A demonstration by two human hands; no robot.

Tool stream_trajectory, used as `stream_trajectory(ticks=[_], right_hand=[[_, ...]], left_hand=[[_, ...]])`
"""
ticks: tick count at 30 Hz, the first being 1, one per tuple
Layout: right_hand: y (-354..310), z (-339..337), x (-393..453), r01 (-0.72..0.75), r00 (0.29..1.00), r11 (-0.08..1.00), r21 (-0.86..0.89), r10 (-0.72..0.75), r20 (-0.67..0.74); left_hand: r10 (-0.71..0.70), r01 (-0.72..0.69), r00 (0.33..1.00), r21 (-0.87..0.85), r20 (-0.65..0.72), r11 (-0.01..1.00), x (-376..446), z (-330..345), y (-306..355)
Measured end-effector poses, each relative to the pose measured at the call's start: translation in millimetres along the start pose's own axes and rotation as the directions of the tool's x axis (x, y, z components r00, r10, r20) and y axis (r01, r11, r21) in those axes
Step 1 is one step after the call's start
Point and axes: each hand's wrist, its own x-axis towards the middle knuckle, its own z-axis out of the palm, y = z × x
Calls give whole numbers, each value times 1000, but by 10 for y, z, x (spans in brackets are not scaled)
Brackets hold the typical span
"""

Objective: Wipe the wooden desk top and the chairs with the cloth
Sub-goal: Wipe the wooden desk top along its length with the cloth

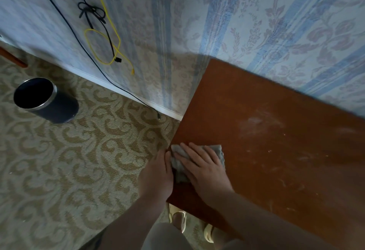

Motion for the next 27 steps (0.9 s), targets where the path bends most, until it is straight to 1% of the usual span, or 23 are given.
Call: stream_trajectory(ticks=[1, 2, 3, 4, 5, 6, 7, 8, 9, 10, 12, 14, 15, 16, 17, 18, 19, 20, 21, 22, 24, 25, 27], right_hand=[[163, -47, -17, 108, 993, 992, -64, -104, 62], [322, -84, 20, 174, 982, 978, -119, -163, 97], [439, -99, 85, 158, 985, 978, -139, -147, 89], [478, -111, 142, 57, 997, 992, -113, -51, 56], [414, -117, 187, -88, 996, 995, -47, 89, 7], [260, -104, 215, -236, 970, 971, 42, 238, -58], [49, -53, 208, -337, 929, 934, 117, 350, -118], [-160, 23, 162, -368, 909, 918, 150, 389, -151], [-327, 85, 80, -336, 922, 931, 146, 357, -152], [-411, 122, -24, -262, 952, 958, 119, 277, -132], [-270, 71, -176, -49, 998, 998, 30, 51, -48], [77, -36, -195, 183, 981, 978, -96, -176, 77], [249, -72, -148, 238, 969, 961, -143, -225, 101], [371, -92, -86, 197, 979, 969, -147, -187, 80], [398, -93, -20, 75, 997, 991, -107, -71, 35], [323, -86, 43, -93, 995, 996, -20, 92, -29], [161, -58, 91, -245, 963, 967, 74, 251, -100], [-51, 6, 104, -340, 921, 930, 137, 359, -153], [-256, 66, 68, -366, 904, 917, 159, 391, -175], [-405, 116, -18, -336, 918, 930, 150, 359, -171], [-400, 102, -229, -175, 975, 980, 90, 185, -123], [-274, 56, -302, -72, 994, 997, 35, 75, -75], [81, -30, -322, 117, 993, 989, -91, -115, 28]], left_hand=[[1, -1, 1000, -6, 2, 1000, 7, 2, 8], [1, -1, 1000, -6, -7, 1000, 10, 1, 28], [3, -3, 1000, -2, -30, 1000, 11, 4, 46], [5, -5, 998, 5, -59, 1000, 9, 7, 62], [2, -2, 997, 8, -82, 1000, 3, 12, 73], [-5, 6, 995, 7, -96, 1000, 3, 24, 69], [-17, 17, 994, -2, -105, 1000, 3, 37, 62], [-28, 26, 993, -15, -118, 1000, 10, 48, 52], [-41, 36, 991, -37, -131, 999, 19, 54, 41], [-52, 42, 988, -69, -143, 997, 22, 57, 30], [-68, 49, 985, -125, -161, 991, 21, 60, 14], [-66, 46, 987, -132, -149, 990, 9, 52, 19], [-67, 48, 988, -129, -140, 990, 7, 53, 25], [-65, 48, 988, -123, -137, 991, 8, 56, 34], [-57, 42, 988, -109, -141, 993, 10, 65, 37], [-45, 32, 988, -88, -149, 996, 12, 74, 41], [-31, 21, 987, -69, -156, 997, 14, 79, 44], [-20, 11, 987, -57, -162, 998, 16, 82, 43], [-12, 3, 986, -54, -165, 999, 19, 83, 40], [-11, 1, 987, -62, -162, 998, 21, 80, 33], [-19, 5, 988, -94, -153, 996, 24, 74, 16], [-21, 5, 988, -101, -153, 995, 26, 77, 7], [-9, -5, 987, -86, -163, 996, 12, 76, 18]])
